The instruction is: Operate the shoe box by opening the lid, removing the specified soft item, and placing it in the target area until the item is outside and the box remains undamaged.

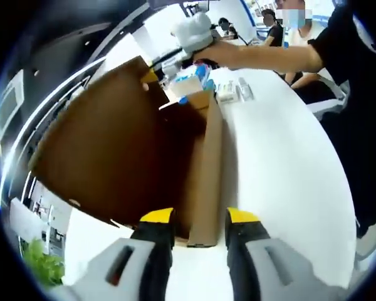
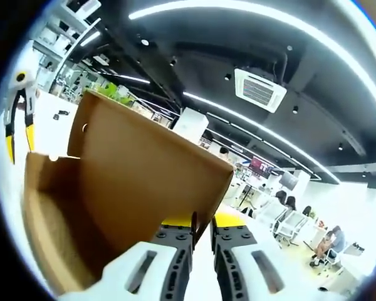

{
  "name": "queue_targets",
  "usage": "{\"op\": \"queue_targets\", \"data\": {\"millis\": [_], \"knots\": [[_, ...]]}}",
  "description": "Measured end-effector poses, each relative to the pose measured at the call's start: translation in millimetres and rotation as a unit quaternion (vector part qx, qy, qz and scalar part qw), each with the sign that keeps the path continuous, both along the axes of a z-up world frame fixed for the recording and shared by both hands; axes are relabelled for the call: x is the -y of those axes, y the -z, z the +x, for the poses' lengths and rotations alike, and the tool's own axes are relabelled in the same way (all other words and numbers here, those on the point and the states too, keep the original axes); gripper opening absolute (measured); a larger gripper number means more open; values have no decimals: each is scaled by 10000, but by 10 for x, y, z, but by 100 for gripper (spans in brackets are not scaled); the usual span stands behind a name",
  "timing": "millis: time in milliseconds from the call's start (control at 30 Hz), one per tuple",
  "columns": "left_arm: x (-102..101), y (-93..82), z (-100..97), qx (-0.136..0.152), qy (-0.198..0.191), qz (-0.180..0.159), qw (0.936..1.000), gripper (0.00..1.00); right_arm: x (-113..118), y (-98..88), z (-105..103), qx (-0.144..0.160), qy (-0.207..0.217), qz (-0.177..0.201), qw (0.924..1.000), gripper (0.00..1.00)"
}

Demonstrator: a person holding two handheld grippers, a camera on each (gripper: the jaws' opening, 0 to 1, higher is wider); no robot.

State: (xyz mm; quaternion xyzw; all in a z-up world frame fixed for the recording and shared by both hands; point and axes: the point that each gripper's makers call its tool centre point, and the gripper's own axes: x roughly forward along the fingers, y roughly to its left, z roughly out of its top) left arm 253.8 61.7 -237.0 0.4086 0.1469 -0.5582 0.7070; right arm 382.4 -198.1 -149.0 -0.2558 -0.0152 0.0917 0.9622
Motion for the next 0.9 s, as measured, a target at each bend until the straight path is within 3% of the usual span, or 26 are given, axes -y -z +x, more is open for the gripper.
{"op": "queue_targets", "data": {"millis": [433,500,567,733,900], "knots": [[61,-641,-331,722,330,-56,9968,37,-24,73,-125,-88,-25,41,10000,7],[71,-684,-350,759,404,-19,9963,38,-23,80,-129,-93,-19,55,9999,7],[73,-692,-380,598,467,30,9971,39,-23,89,-135,-98,-19,69,9999,7],[50,-771,-273,560,345,309,9974,42,-19,100,-140,-151,-98,229,9996,7],[103,-992,-191,505,363,178,9979,43,-22,137,-128,-173,-104,343,9992,6]]}}
